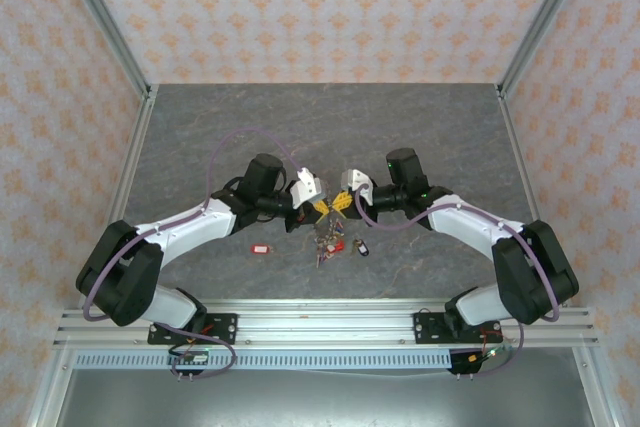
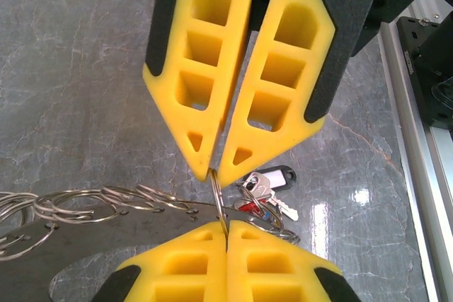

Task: Put the keys on the keyring

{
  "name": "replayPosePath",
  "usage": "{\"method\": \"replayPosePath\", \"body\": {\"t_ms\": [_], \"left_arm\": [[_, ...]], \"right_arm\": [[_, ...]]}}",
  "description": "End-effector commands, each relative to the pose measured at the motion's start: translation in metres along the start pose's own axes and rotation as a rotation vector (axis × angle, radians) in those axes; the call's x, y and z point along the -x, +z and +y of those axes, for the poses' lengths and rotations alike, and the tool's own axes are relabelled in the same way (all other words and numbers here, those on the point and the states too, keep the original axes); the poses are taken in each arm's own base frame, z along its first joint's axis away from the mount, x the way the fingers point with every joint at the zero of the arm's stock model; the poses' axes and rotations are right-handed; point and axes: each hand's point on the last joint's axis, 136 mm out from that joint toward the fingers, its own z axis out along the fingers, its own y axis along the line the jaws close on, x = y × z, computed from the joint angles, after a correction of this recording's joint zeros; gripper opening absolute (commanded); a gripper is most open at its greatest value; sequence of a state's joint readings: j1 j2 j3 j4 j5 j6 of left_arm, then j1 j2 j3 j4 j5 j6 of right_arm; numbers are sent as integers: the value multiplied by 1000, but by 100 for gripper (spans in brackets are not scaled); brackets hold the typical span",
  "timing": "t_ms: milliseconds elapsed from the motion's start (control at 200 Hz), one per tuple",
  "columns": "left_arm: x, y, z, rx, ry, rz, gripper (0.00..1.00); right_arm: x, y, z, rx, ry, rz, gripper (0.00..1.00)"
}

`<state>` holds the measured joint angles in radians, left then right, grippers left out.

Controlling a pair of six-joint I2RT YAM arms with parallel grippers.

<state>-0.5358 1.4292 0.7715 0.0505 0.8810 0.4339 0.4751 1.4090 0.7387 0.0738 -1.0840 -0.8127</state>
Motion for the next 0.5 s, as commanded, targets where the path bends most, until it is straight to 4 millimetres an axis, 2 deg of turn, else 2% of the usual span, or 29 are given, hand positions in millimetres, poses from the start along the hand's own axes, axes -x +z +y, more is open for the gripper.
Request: {"method": "replayPosePath", "body": {"t_ms": [0, 140, 195, 295, 495], "left_arm": [[18, -5, 2, 12, 34, -54, 0], [18, -4, 2, 14, 29, -56, 2], [17, -3, 2, 11, 26, -55, 8], [17, -2, 2, 7, 24, -52, 13], [12, 1, 1, -15, 16, -29, 15]], "right_arm": [[8, 1, 2, 16, -30, -32, 7], [9, 1, 5, 34, -31, -30, 0], [11, 1, 6, 42, -28, -37, 0], [14, 0, 7, 52, -29, -47, 0], [17, 0, 5, 43, -29, -63, 0]]}}
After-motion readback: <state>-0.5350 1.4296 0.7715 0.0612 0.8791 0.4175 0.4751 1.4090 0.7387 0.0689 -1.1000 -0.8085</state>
